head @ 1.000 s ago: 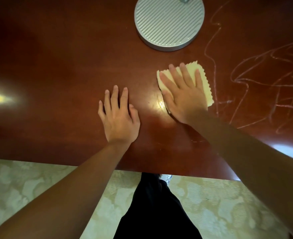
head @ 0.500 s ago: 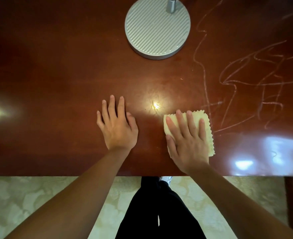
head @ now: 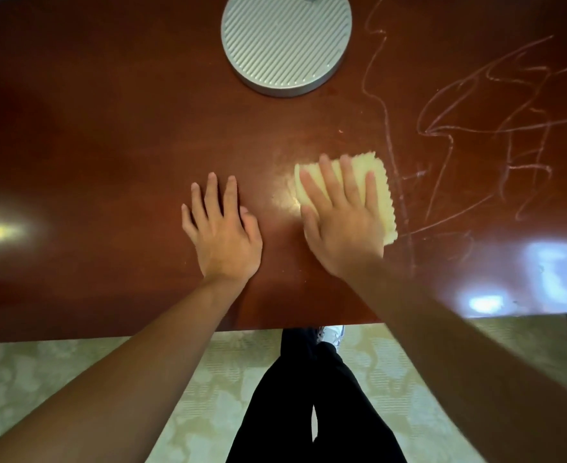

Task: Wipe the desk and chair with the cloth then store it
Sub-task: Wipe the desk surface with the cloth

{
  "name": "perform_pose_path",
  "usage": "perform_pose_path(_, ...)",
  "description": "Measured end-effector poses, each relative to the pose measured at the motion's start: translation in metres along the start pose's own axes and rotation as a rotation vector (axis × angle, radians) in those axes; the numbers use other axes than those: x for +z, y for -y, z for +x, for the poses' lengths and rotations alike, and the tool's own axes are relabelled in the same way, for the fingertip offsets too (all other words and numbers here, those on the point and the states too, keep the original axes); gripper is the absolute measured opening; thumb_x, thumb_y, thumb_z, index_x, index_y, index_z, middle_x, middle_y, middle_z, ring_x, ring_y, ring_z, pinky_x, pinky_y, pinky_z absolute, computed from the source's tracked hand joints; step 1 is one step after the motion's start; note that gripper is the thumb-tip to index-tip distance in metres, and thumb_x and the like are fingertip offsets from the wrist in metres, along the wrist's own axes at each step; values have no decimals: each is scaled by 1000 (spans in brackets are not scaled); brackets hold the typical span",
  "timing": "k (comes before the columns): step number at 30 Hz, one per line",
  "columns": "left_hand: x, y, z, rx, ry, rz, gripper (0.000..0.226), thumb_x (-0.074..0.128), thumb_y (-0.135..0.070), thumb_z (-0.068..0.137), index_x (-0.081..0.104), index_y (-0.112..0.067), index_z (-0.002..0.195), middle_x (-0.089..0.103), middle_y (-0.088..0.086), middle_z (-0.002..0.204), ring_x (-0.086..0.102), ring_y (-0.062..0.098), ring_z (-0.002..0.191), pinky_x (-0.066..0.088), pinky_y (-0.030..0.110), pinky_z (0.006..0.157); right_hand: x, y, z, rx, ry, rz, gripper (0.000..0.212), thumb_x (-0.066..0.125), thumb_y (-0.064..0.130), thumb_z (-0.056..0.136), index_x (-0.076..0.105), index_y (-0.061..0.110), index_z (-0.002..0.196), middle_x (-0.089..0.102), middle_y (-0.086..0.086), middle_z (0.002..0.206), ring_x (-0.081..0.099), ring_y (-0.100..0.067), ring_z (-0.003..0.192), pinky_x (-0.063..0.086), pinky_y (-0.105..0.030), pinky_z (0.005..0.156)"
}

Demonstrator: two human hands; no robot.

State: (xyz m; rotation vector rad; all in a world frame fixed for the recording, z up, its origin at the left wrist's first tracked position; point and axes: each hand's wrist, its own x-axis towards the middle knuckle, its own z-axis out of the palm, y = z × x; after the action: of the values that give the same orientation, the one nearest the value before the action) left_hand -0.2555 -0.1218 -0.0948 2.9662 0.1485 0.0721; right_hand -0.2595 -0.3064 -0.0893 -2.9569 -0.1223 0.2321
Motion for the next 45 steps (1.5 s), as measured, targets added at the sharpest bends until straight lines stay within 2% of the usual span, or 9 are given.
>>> perform_pose_path(5, -8, -13, 5, 214, -1, -51, 51, 43, -18, 90, 49, -16, 141, 42, 12, 152, 32, 34, 145, 24, 54, 115, 5, -14, -55, 63, 17, 34, 55, 28, 42, 103, 22, 32, 156, 17, -2, 165, 6, -28, 153, 5, -55, 121)
perform_pose_path(10, 5, -70, 20, 425, 38, -123, 46, 48, -16, 90, 52, -17, 136, 47, 9, 148, 39, 29, 141, 31, 48, 110, -5, -45, -36, 154, 17, -7, 56, 20, 44, 102, 21, 30, 156, 18, -4, 165, 8, -29, 152, 7, -56, 121)
perform_pose_path(16, 10, -79, 24, 361, 85, -123, 45, 38, -22, 97, 46, -15, 141, 43, 4, 152, 32, 25, 145, 24, 45, 117, -25, -64, 78, 179, -13, 30, 55, 15, 44, 104, 15, 30, 158, 10, -1, 166, 0, -27, 153, -1, -54, 121)
perform_pose_path(21, 8, -81, 24, 333, 78, -165, 45, 31, -23, 100, 49, -10, 140, 47, 5, 150, 36, 24, 144, 25, 43, 117, -11, -29, 31, -7, 31, -60, 56, 9, 44, 104, 12, 29, 158, 7, -2, 166, 0, -27, 153, 4, -54, 122)
perform_pose_path(26, 8, -80, 25, 347, 91, -174, 42, 36, -22, 100, 52, -9, 137, 46, 7, 151, 34, 24, 145, 25, 44, 117, -9, -47, -3, -89, 66, -70, 55, 17, 43, 104, 16, 31, 157, 14, -2, 165, 6, -26, 153, 10, -54, 121)
perform_pose_path(33, 10, -80, 25, 327, 71, -172, 42, 41, -20, 97, 54, -10, 136, 48, 7, 149, 37, 25, 143, 26, 45, 118, -22, -47, 87, 190, -1, -32, 58, 12, 44, 101, 14, 28, 157, 9, -2, 166, 1, -26, 153, 2, -54, 122)
perform_pose_path(38, 11, -81, 25, 304, 37, -234, 40, 46, -16, 90, 56, -5, 127, 53, 10, 144, 39, 25, 142, 26, 44, 118, -19, -17, 84, -35, 41, -35, 55, 13, 40, 103, 22, 29, 156, 12, -3, 166, 3, -29, 153, 5, -55, 121)
perform_pose_path(41, 11, -81, 25, 302, 48, -231, 31, 45, -17, 93, 59, -7, 119, 53, 11, 143, 39, 27, 141, 27, 45, 117, -24, -36, 80, -128, 91, -58, 55, 11, 44, 103, 17, 34, 157, 9, -3, 166, 1, -27, 153, 4, -53, 122)
perform_pose_path(45, 12, -81, 25, 322, 60, -206, 32, 47, -17, 94, 59, -8, 122, 50, 12, 146, 39, 27, 142, 27, 46, 117, -40, -90, 100, 105, 31, -14, 57, 8, 45, 103, 14, 30, 158, 8, -3, 166, -1, -26, 153, -1, -52, 122)
